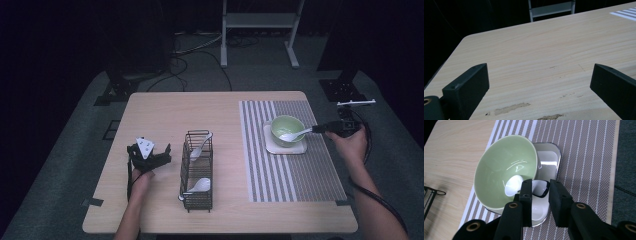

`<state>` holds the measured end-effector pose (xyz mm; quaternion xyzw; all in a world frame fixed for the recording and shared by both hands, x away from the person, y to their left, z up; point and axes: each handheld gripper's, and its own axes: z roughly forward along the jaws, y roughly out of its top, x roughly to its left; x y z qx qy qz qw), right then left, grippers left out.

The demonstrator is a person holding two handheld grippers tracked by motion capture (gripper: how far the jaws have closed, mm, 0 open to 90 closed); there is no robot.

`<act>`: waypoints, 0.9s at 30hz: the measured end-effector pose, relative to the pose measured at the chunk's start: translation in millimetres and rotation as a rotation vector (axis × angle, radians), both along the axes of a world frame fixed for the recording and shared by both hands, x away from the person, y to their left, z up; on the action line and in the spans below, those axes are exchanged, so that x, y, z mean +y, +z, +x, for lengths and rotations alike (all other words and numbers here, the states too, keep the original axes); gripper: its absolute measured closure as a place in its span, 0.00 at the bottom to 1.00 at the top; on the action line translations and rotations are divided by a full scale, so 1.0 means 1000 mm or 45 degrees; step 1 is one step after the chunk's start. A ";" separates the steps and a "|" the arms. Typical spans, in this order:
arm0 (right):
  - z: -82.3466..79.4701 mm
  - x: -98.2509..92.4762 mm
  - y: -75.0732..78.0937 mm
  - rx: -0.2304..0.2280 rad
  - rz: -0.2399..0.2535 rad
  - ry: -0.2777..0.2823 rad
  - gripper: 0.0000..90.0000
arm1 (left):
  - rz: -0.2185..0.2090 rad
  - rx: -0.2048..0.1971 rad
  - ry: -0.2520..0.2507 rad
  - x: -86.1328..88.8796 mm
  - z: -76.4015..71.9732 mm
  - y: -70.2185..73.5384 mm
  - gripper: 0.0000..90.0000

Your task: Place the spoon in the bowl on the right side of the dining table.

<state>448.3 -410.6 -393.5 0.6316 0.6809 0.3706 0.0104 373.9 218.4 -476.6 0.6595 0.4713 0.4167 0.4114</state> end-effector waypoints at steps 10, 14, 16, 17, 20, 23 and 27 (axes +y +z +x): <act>-0.005 -0.006 -0.006 0.009 0.019 -0.001 0.79 | 0.004 -0.004 0.000 -0.001 0.000 0.000 0.01; -0.007 -0.004 -0.006 0.005 0.019 0.013 0.78 | -0.002 -0.005 -0.002 0.000 0.000 0.000 0.01; -0.009 -0.003 -0.006 0.001 0.019 0.019 0.77 | 0.001 -0.008 -0.001 -0.001 -0.001 0.000 0.01; -0.009 -0.002 -0.006 0.003 0.020 0.023 0.77 | 0.003 -0.008 -0.002 -0.001 -0.001 0.000 0.01; -0.012 0.001 -0.006 -0.004 0.028 0.041 0.75 | 0.002 -0.008 -0.002 -0.001 -0.001 0.000 0.01; -0.015 0.005 -0.007 0.002 0.020 0.065 0.73 | -0.002 -0.005 -0.004 0.000 -0.001 0.000 0.01; -0.019 0.007 -0.008 0.002 0.006 0.086 0.71 | -0.007 -0.003 -0.006 0.000 0.000 0.000 0.01</act>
